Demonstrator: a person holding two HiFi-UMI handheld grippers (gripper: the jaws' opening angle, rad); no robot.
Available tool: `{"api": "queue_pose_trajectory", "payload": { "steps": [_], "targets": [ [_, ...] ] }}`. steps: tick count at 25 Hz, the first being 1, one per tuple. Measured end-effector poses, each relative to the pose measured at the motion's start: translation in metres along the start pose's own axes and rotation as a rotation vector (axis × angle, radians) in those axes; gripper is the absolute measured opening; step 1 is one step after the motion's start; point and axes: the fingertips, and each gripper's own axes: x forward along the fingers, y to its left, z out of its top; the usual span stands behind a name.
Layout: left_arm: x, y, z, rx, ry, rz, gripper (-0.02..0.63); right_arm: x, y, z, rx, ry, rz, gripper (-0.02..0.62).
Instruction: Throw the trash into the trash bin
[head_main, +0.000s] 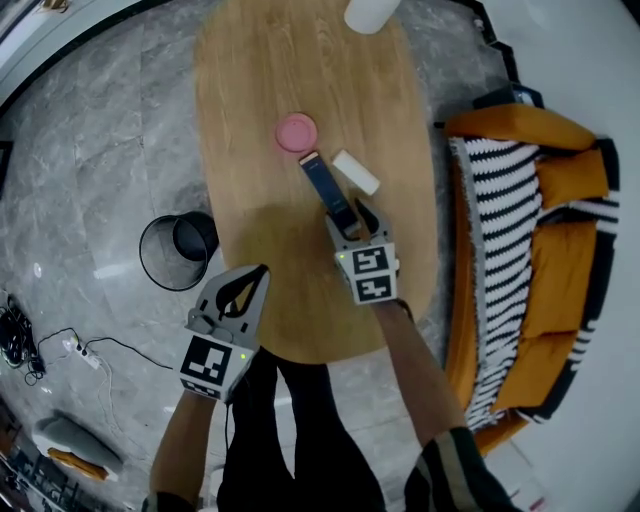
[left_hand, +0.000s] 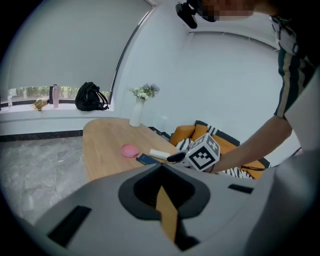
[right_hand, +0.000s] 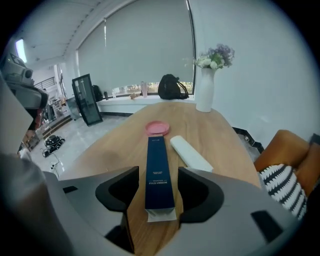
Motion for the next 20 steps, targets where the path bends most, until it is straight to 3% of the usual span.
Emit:
{"api": "queue_pose_trajectory", "payload": {
  "steps": [7, 20],
  "targets": [
    [0.000, 0.008, -0.010, -0.027, 0.013, 0.033, 0.000, 0.016, -0.003, -0.038, 0.003, 0.146, 0.007, 0.218],
    [-0.018, 0.024, -0.021, -0.060, -0.022, 0.104, -0.002, 0.004, 0.011, -0.032, -0.031, 0.103, 0.056, 0.190]
  ]
}}
